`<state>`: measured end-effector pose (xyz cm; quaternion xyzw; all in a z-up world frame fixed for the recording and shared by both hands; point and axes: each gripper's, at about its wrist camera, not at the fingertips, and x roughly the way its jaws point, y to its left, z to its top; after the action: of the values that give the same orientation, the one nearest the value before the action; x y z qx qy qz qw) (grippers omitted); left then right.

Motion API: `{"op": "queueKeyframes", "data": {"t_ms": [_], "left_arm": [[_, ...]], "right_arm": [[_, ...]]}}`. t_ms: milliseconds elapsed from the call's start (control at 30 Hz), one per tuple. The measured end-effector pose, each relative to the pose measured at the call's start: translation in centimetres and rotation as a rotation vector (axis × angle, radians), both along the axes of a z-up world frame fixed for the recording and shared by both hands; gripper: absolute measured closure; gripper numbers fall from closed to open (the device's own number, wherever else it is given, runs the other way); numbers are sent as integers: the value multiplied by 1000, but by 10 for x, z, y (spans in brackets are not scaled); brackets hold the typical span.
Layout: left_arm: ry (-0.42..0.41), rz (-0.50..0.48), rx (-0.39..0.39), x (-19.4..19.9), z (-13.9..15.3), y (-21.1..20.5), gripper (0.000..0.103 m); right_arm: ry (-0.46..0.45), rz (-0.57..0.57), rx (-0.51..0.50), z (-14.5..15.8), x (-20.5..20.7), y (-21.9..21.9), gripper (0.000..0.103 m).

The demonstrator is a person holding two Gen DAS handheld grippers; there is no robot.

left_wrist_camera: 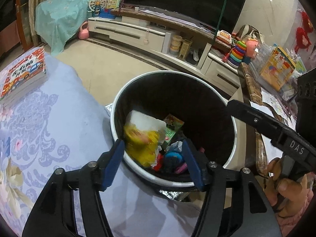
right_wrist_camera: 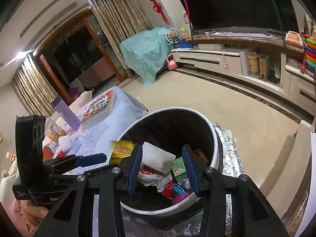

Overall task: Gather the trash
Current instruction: 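Open both tools to drop the yellow bag and pink package into the bin, then grasp the red-and-white milk carton with the left tool while the right tool grasps the white mesh net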

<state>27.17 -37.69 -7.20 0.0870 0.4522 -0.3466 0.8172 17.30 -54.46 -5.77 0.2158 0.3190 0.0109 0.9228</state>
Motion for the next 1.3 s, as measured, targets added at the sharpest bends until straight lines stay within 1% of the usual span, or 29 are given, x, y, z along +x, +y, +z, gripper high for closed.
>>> {"op": "queueKeyframes", "data": {"t_ms": [267,367,433,467,500,533,600,667,800,900,1033,1100,1167,1300], "left_arm": [[-8,29,-16,-7,0,19,38],[-22,61,-18,-11,0,32,33],[-23,82,-25,-13,-1,46,32],[-22,93,-27,-15,-2,53,32],[-21,101,-28,-15,-3,59,32],[-20,114,-31,-17,-3,67,32],[-16,137,-38,-20,-5,82,32],[-8,168,-48,-23,-6,100,31],[-7,224,-55,-29,-9,131,30],[-5,279,-63,-31,-12,160,30],[-5,365,-74,-34,-14,200,29],[-3,426,-76,-33,-15,220,28],[1,489,-90,-31,-17,244,25],[0,578,-91,-27,-23,281,25]], "right_arm": [[-20,-6,18,7,-9,4,54],[-31,-3,22,10,-12,9,46],[-40,4,31,14,-13,16,26],[-45,8,35,15,-13,19,20],[-53,12,42,17,-14,23,12],[-59,14,47,19,-16,27,7],[-61,20,60,20,-17,33,5],[-66,35,83,20,-18,41,5],[-68,65,99,19,-18,61,5],[-73,99,117,19,-17,82,5],[-79,139,132,17,-16,108,4],[-78,156,136,16,-14,121,4],[-73,176,142,14,-10,135,4],[-52,233,149,9,2,164,4]]}}
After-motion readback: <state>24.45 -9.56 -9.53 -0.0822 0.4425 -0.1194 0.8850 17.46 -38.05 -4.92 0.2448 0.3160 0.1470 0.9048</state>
